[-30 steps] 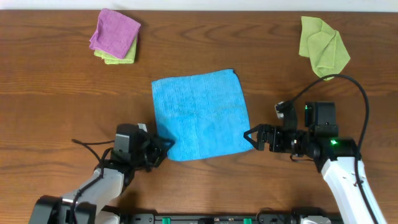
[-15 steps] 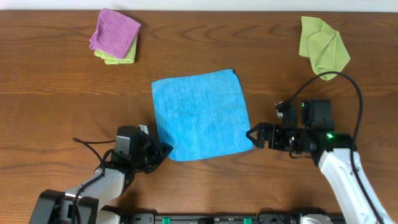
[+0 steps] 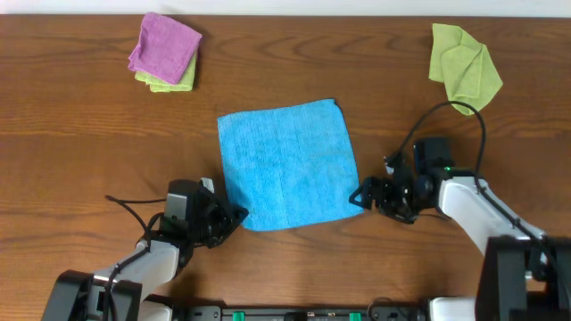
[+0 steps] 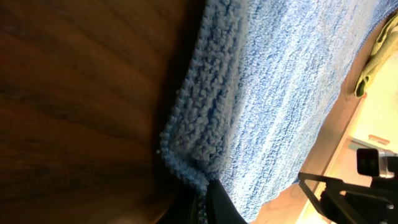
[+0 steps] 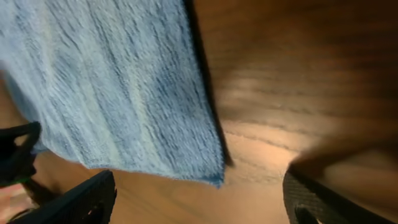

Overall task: Fold the cloth
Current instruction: 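Grasp the cloth's bottom left and bottom right corners with both grippers, then fold the cloth's bottom edge up over the top half with both grippers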

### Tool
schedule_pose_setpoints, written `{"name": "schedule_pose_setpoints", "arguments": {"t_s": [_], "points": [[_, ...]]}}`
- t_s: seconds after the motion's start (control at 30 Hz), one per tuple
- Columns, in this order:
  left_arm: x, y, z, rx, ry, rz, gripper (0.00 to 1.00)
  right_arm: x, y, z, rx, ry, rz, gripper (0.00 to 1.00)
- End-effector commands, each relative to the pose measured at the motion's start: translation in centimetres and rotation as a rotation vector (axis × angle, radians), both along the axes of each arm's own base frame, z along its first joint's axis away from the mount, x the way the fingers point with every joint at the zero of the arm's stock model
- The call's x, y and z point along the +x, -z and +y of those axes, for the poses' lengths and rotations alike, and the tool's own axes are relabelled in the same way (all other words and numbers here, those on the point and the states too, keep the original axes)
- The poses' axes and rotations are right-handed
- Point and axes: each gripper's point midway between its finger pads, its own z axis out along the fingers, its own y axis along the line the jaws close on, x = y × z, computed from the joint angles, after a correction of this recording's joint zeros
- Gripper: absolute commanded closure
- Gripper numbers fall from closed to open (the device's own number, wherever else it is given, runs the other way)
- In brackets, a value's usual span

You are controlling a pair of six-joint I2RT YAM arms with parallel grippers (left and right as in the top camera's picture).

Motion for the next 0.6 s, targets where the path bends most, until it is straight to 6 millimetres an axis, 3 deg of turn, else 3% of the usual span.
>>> {"name": "schedule_pose_setpoints", "arguments": {"t_s": [0.0, 0.33, 0.37, 0.43, 0.5, 0.53, 0.57], "points": [[-0.3, 0.4, 0.0, 0.012, 0.022, 0.008, 0.94, -0.5, 1.4, 0.3, 0.007, 0.024, 0.057, 0.14], [-0.4, 0.3, -0.2, 0.003, 0.028, 0.01, 0.94, -0.8, 2.2, 4.2, 0.032, -0.066, 0.055, 0.18], [-0.4, 0.3, -0.3, -0.001, 0.031, 0.011, 0.94, -1.0, 2.4, 4.3, 0.021, -0.077, 0.057, 0.26], [-0.4, 0.2, -0.3, -0.003, 0.033, 0.011, 0.94, -1.1, 2.6, 4.4, -0.007, -0.094, 0.052, 0.51], [-0.5, 0.2, -0.4, -0.008, 0.036, 0.012, 0.94, -1.1, 2.8, 4.3, -0.024, -0.095, 0.049, 0.89], [-0.5, 0.1, -0.4, -0.012, 0.039, 0.012, 0.94, -1.1, 2.8, 4.1, -0.031, -0.094, 0.047, 0.98], [-0.6, 0.0, -0.5, -0.019, 0.047, 0.009, 0.94, -1.0, 2.8, 4.1, -0.034, -0.098, 0.039, 0.98]]}}
